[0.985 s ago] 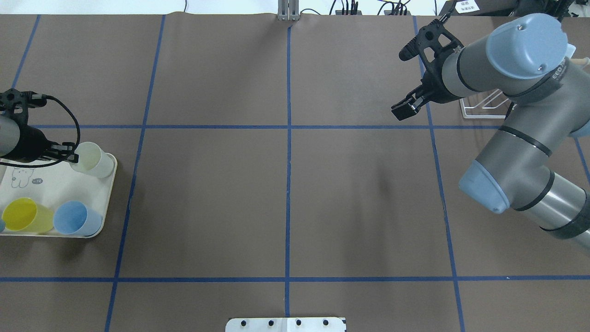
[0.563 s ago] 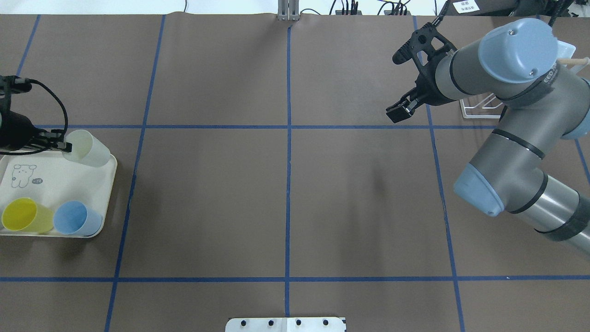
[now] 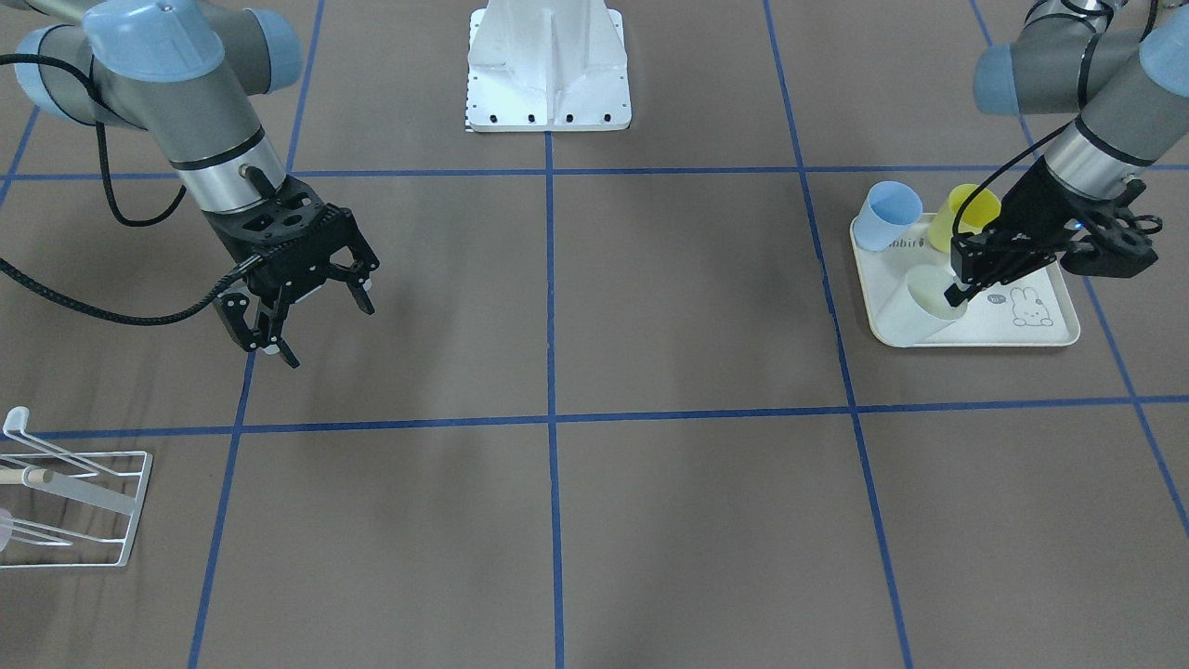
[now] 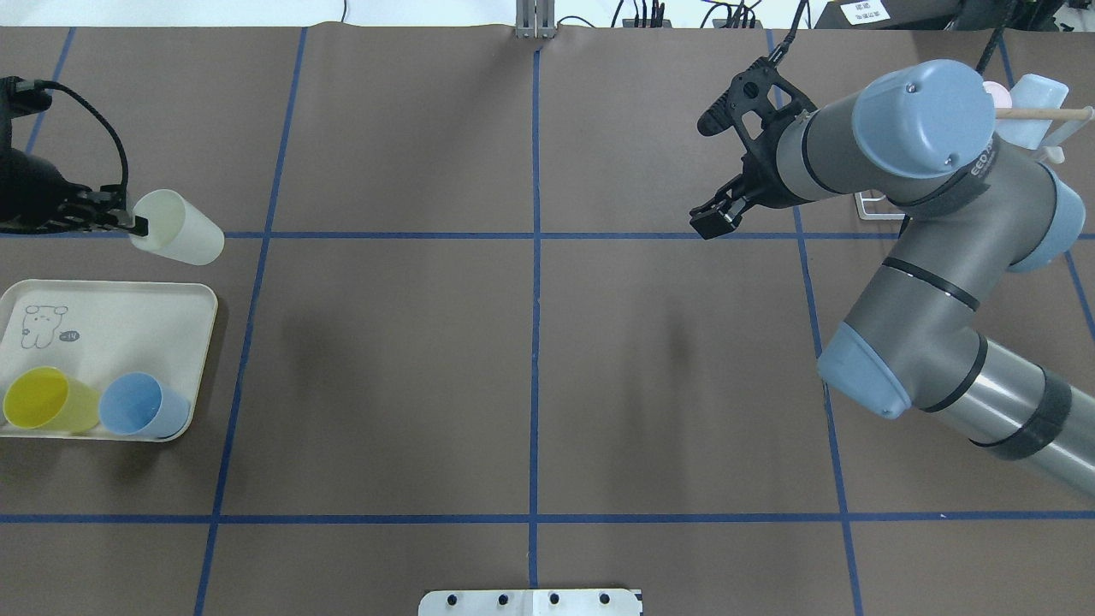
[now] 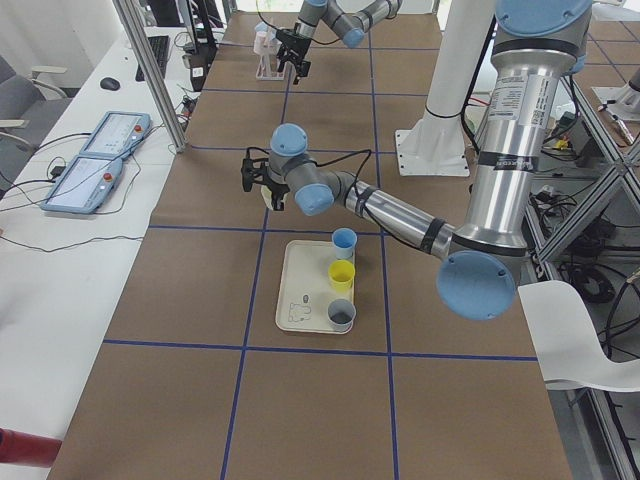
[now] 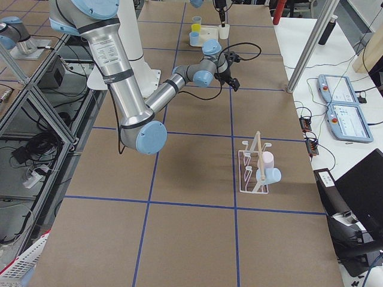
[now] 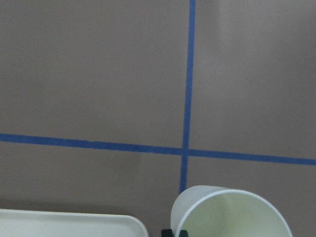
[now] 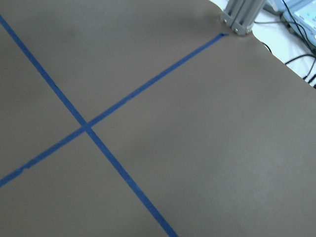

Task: Transfer IKEA cup to right arm and place on rack

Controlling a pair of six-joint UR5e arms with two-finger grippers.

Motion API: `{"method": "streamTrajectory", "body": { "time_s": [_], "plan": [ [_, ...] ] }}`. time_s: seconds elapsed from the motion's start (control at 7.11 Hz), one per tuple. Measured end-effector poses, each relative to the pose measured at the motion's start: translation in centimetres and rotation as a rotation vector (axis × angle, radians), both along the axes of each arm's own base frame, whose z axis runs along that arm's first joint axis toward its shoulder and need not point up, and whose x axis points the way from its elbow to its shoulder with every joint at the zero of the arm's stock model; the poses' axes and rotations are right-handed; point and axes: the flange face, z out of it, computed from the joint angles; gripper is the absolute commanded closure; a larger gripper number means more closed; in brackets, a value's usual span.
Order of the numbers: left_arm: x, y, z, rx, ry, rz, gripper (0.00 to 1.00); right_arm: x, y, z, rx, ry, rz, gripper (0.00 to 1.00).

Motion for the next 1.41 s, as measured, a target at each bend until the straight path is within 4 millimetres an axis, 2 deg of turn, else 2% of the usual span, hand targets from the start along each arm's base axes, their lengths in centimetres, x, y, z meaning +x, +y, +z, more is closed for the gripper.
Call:
{"method": "streamTrajectory", "body": {
  "time_s": [0.14,0.42,0.56,0.7,0.99,1.13,1.41],
  "plan": [
    [0.9,-0.8,-4.1,-0.059,0.085,-0.014,1.00,-1.2,-0.4,-0.4,0.056,-0.073,-0.002,0.00],
    [2.1,-1.8,-11.3,-0.155,0.218,-0.027,1.00,-4.5,-1.9,-3.9,0.125,-0.188,-0.007,0.01],
    [2.4,-2.0,-13.7,-0.194,0.265,-0.029,1.00,-6.2,-2.1,-5.3,0.153,-0.216,-0.011,0.01],
    [2.7,-2.2,-15.7,-0.226,0.306,-0.028,1.00,-7.9,-1.3,-6.2,0.210,-0.261,0.002,0.01],
    [3.9,-2.2,-18.6,-0.256,0.352,-0.014,1.00,-11.3,2.2,-7.5,0.333,-0.395,0.055,0.01],
    [4.8,-2.0,-19.0,-0.262,0.356,-0.001,1.00,-12.2,3.5,-8.7,0.367,-0.445,0.065,0.01],
    [6.1,-1.6,-19.3,-0.269,0.355,0.021,1.00,-12.8,4.5,-10.9,0.407,-0.492,0.080,0.01]
  ]
}}
